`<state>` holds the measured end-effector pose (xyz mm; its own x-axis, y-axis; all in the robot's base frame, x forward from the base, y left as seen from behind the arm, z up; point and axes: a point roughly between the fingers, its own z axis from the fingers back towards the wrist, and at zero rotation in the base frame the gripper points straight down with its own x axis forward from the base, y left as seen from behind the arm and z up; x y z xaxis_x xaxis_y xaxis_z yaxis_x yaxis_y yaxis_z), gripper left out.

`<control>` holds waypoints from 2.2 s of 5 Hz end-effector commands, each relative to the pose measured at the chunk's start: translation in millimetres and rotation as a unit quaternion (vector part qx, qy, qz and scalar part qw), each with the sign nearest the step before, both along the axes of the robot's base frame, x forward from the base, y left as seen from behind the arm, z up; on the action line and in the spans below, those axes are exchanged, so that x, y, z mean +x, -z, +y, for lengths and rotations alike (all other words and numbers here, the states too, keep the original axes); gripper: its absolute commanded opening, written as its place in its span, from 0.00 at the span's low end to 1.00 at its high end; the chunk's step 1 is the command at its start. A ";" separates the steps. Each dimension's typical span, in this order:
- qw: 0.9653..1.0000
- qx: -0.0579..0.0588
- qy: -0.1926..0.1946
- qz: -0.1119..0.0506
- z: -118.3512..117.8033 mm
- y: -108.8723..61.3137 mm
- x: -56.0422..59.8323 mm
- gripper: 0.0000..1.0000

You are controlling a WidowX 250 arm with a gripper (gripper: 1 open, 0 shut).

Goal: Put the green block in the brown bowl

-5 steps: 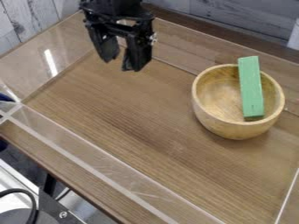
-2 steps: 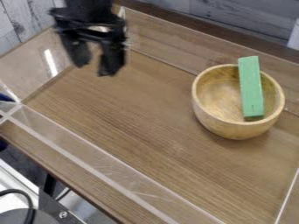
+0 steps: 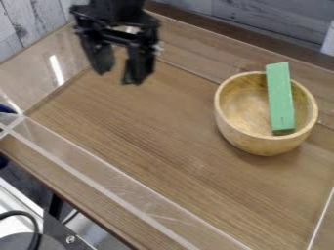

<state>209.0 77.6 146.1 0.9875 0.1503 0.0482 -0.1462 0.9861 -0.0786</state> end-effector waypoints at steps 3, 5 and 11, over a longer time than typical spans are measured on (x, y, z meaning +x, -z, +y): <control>1.000 0.002 0.010 -0.030 5.5 -7.6 -11.2 0.00; 0.999 0.013 0.045 -0.024 22.3 21.0 0.2 0.00; 0.998 0.038 0.048 -0.023 -1.9 44.0 10.0 1.00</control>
<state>211.0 72.9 90.7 0.9968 0.0559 0.0567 -0.0546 0.9982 -0.0251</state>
